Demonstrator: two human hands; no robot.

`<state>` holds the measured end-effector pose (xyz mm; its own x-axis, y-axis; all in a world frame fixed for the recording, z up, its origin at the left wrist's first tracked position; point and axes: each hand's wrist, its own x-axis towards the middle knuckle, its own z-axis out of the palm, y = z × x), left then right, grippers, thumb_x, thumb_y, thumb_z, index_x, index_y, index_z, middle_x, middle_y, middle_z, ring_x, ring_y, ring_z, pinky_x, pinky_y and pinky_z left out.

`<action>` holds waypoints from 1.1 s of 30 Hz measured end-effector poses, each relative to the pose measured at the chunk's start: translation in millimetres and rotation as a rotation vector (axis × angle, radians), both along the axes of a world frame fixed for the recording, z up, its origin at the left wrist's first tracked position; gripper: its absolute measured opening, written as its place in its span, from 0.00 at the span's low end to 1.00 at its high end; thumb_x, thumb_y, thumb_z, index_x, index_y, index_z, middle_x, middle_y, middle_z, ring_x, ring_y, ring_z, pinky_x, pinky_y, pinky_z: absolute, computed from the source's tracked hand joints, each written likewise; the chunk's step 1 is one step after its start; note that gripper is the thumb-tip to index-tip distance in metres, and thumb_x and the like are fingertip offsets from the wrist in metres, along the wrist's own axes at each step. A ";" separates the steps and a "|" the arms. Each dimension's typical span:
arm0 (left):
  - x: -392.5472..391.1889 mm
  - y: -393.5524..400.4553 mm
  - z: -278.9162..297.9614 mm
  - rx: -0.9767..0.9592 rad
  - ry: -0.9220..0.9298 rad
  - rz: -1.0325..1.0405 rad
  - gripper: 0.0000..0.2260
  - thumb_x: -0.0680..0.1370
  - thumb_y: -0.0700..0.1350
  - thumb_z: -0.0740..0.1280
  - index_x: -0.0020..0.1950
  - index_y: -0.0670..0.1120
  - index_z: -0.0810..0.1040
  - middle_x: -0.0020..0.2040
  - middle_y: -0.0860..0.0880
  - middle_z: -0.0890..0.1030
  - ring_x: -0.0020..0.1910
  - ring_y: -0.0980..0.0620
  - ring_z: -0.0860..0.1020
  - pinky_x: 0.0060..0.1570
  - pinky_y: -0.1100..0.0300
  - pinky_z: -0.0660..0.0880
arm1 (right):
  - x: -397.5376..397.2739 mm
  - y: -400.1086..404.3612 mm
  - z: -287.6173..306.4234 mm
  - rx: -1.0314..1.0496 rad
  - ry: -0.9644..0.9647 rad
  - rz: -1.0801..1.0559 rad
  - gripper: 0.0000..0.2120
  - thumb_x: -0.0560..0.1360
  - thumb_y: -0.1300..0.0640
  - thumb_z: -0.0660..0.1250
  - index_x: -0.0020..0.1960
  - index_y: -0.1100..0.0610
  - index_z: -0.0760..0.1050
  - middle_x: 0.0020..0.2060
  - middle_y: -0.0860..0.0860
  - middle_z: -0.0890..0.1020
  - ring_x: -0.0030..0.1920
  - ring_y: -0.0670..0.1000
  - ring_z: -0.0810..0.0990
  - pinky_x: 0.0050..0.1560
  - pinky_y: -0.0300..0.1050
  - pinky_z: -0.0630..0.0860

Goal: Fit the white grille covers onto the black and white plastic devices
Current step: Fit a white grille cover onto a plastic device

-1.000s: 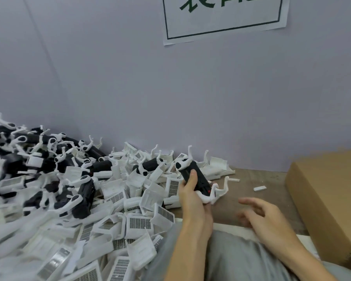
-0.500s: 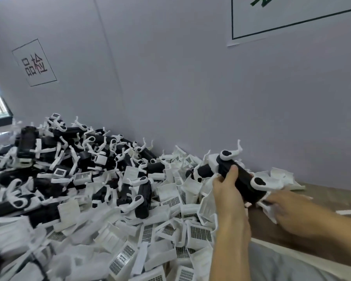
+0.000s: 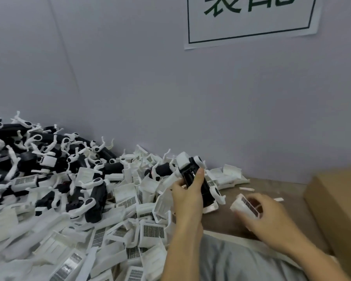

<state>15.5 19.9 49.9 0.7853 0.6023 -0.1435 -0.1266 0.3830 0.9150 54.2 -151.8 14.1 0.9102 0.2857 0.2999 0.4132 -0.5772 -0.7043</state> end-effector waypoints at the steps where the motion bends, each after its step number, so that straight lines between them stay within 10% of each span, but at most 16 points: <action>1: 0.2 -2.9 -0.5 0.007 0.004 -0.010 0.15 0.75 0.52 0.75 0.54 0.44 0.79 0.46 0.47 0.85 0.44 0.51 0.83 0.40 0.58 0.78 | -5.6 -1.2 -3.2 0.091 0.020 -0.014 0.06 0.72 0.47 0.74 0.46 0.45 0.78 0.39 0.42 0.83 0.40 0.38 0.80 0.38 0.33 0.71; 9: 2.4 -23.0 -10.7 0.183 0.046 -0.138 0.18 0.74 0.57 0.74 0.55 0.48 0.74 0.50 0.48 0.83 0.48 0.50 0.83 0.40 0.54 0.79 | -11.6 -16.9 -6.9 0.538 0.261 -0.026 0.07 0.77 0.51 0.70 0.55 0.48 0.79 0.49 0.44 0.85 0.46 0.36 0.81 0.41 0.32 0.74; 20: 2.3 -27.6 -12.6 0.211 0.054 -0.160 0.17 0.75 0.55 0.74 0.56 0.48 0.74 0.49 0.48 0.84 0.45 0.52 0.84 0.34 0.61 0.76 | -6.3 -9.3 -13.2 0.309 0.208 0.090 0.13 0.79 0.47 0.66 0.62 0.40 0.68 0.51 0.32 0.79 0.51 0.27 0.74 0.45 0.22 0.67; 25: 1.8 -28.9 -12.1 0.230 0.046 -0.189 0.17 0.75 0.56 0.73 0.57 0.48 0.74 0.51 0.49 0.83 0.47 0.53 0.83 0.36 0.60 0.76 | 0.0 -11.8 -18.3 0.357 0.232 0.066 0.14 0.83 0.47 0.58 0.66 0.34 0.63 0.71 0.44 0.68 0.71 0.44 0.66 0.68 0.45 0.64; 30: 4.3 -30.5 -12.6 0.187 0.055 -0.201 0.06 0.79 0.44 0.66 0.56 0.48 0.74 0.47 0.47 0.82 0.41 0.50 0.81 0.35 0.58 0.75 | 2.7 -13.5 -19.4 0.348 0.203 -0.031 0.21 0.81 0.55 0.63 0.69 0.37 0.65 0.67 0.47 0.72 0.66 0.47 0.71 0.67 0.49 0.70; 33: 2.8 -29.6 -14.3 0.227 0.032 -0.202 0.07 0.79 0.38 0.67 0.55 0.45 0.79 0.42 0.50 0.86 0.35 0.56 0.84 0.28 0.66 0.75 | 2.5 -14.4 -14.8 0.400 0.122 -0.167 0.23 0.78 0.57 0.69 0.68 0.41 0.68 0.58 0.46 0.78 0.53 0.41 0.79 0.48 0.37 0.77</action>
